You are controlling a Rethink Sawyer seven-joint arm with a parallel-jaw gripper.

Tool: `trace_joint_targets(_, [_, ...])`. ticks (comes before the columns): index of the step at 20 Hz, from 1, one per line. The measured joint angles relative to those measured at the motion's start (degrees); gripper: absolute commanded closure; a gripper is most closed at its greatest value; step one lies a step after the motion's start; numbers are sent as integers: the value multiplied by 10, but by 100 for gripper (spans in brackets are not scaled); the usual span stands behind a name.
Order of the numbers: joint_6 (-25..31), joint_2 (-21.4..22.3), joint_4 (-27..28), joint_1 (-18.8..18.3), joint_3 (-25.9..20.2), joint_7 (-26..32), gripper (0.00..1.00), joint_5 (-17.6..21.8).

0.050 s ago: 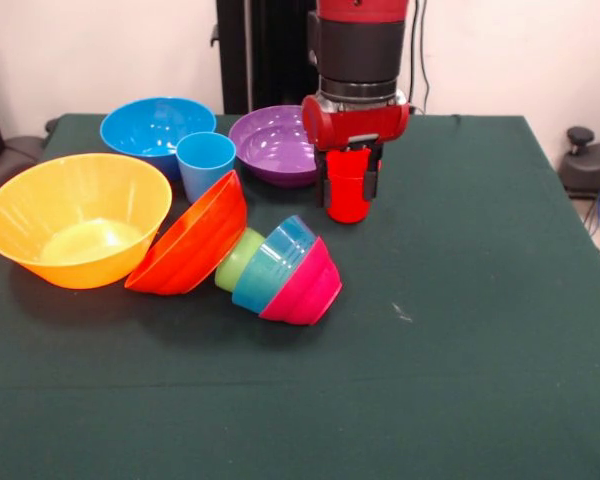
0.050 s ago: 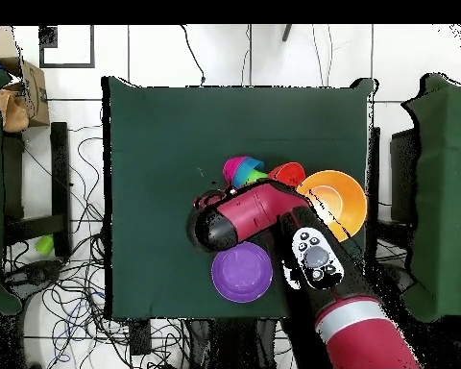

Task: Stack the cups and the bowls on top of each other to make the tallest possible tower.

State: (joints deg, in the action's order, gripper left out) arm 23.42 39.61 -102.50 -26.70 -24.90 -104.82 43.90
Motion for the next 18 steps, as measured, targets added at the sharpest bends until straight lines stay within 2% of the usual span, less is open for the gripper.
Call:
trace_joint_targets(10, [-8,-30,0,1,10,0,0,21])
trace_joint_targets(18, [-9,-28,0,-35,2,0,0,22])
